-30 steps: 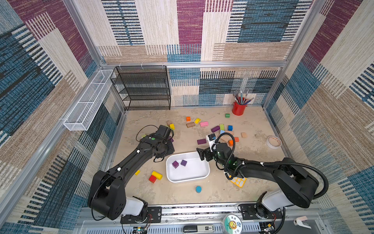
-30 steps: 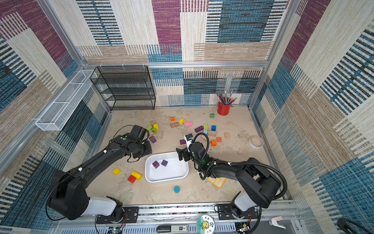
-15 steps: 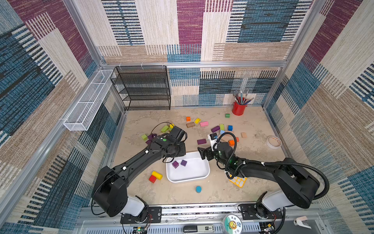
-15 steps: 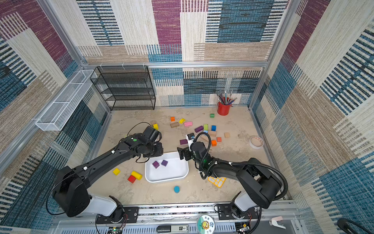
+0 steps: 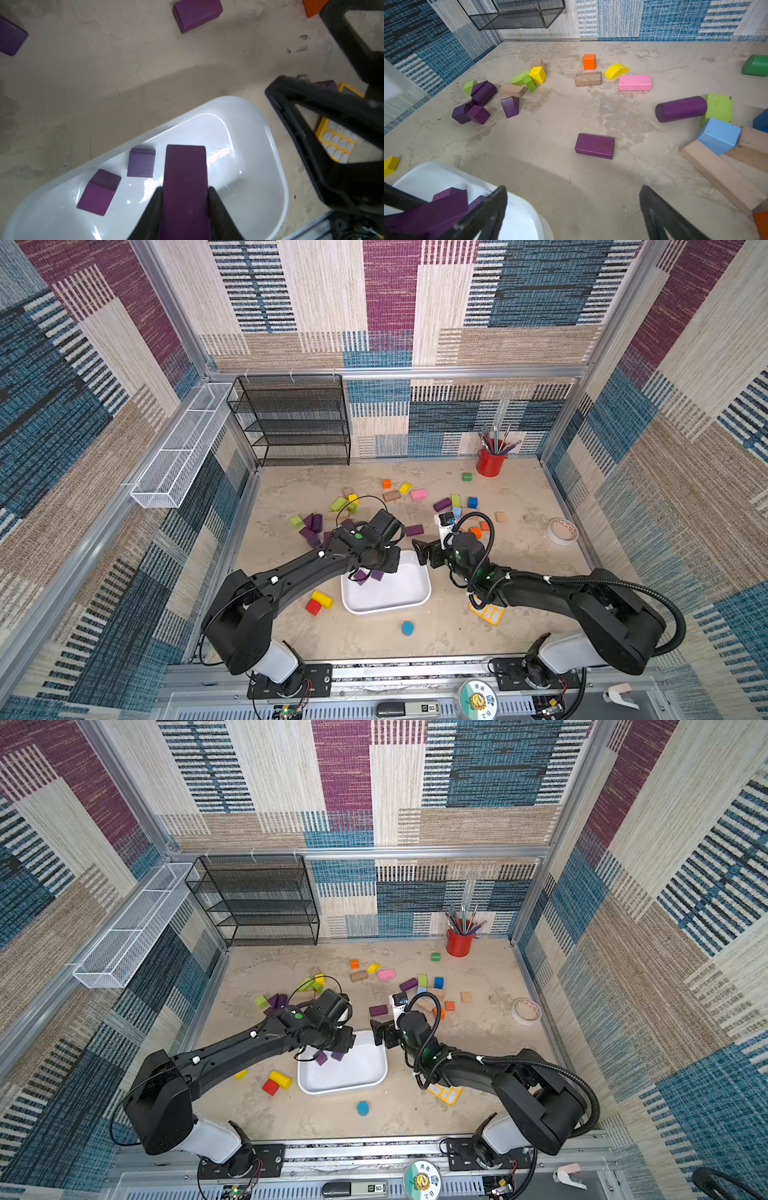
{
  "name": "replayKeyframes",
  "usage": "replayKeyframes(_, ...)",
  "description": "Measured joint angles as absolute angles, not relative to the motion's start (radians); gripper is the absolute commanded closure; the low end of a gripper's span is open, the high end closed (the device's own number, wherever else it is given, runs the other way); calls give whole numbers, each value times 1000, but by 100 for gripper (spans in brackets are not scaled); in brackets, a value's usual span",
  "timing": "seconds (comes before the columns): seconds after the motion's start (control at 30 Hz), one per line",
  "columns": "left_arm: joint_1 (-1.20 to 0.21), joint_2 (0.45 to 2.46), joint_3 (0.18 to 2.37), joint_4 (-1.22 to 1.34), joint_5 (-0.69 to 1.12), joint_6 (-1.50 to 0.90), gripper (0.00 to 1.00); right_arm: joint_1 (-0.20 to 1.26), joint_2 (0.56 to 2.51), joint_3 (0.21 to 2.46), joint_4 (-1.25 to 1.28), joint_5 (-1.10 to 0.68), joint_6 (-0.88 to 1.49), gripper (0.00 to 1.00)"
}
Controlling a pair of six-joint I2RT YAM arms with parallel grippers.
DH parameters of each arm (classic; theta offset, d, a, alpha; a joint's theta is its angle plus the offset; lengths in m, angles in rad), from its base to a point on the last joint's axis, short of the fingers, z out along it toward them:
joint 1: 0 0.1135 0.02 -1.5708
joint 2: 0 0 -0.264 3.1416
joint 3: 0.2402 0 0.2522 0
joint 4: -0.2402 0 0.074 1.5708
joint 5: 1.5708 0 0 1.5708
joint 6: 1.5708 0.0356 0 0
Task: Pick purple bricks into the storage bin
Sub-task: Place the building block in the storage box.
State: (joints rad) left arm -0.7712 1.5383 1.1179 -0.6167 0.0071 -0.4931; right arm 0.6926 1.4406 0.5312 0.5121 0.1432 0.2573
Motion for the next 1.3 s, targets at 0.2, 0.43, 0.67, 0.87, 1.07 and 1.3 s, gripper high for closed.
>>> replayKeyframes(0.2, -809, 1580, 1107, -578, 5, -470, 77, 672, 1404, 498, 526, 175, 280, 0)
replayKeyframes(0.43, -847, 1655, 1103, -536, -6, -454, 78, 654, 1362, 462, 547, 212, 310, 1)
replayKeyframes(0.67, -866, 1715, 1103, -492, -20, -441, 77, 640, 1337, 439, 561, 239, 325, 0)
replayKeyframes(0.87, -871, 1771, 1136, -480, -21, -435, 77, 637, 1336, 435, 563, 250, 332, 0)
replayKeyframes(1.07, -876, 1793, 1149, -471, -23, -434, 69, 635, 1335, 432, 563, 258, 336, 0)
replayKeyframes(1.3, -877, 1793, 1159, -470, -38, -433, 60, 635, 1328, 431, 563, 262, 336, 0)
